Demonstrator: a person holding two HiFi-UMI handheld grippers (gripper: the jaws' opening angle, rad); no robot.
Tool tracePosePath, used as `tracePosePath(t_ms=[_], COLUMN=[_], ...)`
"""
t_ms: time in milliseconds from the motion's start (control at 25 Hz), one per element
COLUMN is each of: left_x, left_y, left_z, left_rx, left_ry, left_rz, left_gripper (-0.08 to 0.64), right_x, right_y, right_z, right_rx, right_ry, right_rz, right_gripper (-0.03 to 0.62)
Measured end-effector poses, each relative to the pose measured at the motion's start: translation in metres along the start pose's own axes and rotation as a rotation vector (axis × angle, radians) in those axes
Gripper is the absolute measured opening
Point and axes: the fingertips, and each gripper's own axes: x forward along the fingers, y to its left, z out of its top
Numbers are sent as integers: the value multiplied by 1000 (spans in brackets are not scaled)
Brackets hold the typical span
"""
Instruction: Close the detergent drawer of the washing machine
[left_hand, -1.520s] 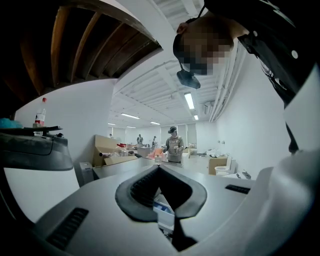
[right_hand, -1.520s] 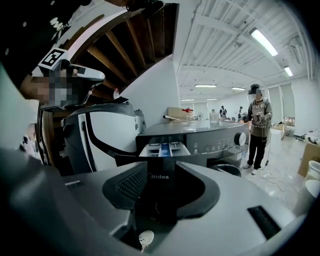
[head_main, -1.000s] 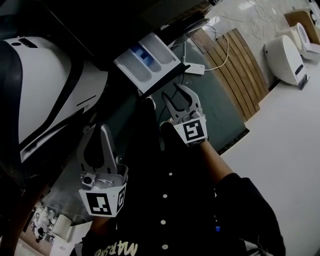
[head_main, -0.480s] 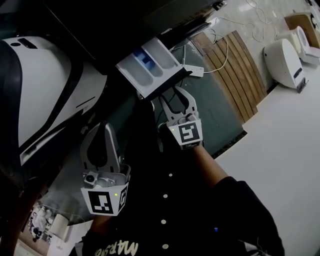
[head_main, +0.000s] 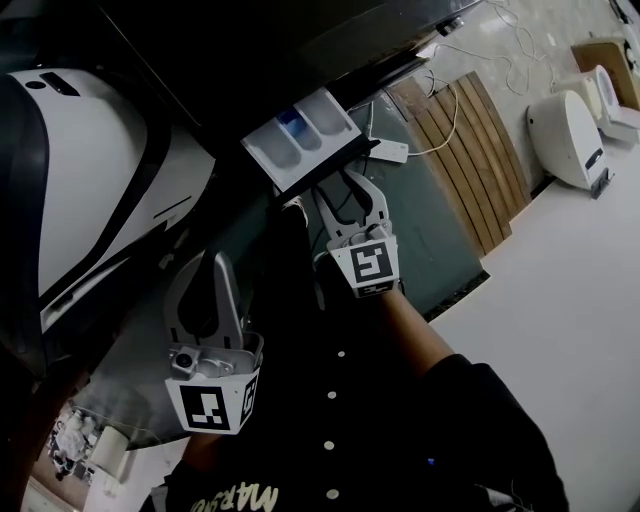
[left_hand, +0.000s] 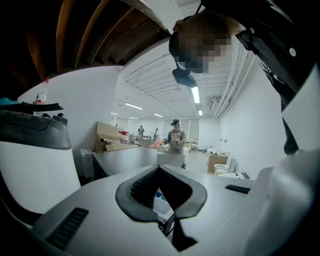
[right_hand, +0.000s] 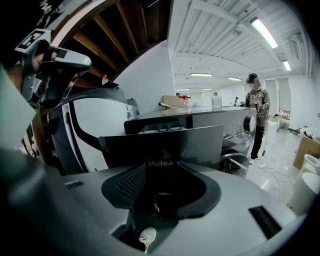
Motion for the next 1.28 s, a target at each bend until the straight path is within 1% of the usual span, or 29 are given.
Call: tracePosePath(t_ms=[160,320,480,600,1120,1280], left_x=[2,3,3,3,9,14], left_y=[5,12,20,23,40,42], left_z=[1,4,4,4,3,2], left_rx=[-4,-3,-6,-10,-17,-40], left_ry=[0,0,8,5,10,18], left_rz=[7,13,27,33,46,39], left_gripper=[11,11,11,11,11,11], right_x=[13,25,34,42,74,82], right_y=[1,1,1,2,4,4], right_z=[2,17,15,20,42,44], right_rx=[-1,5,-7,6,1,-4], right_ry=[3,-7,-3,-12,-3,-15], right_rz=[-7,-3,-5,-3,2,-1], right_gripper=[187,186,187,187,187,187])
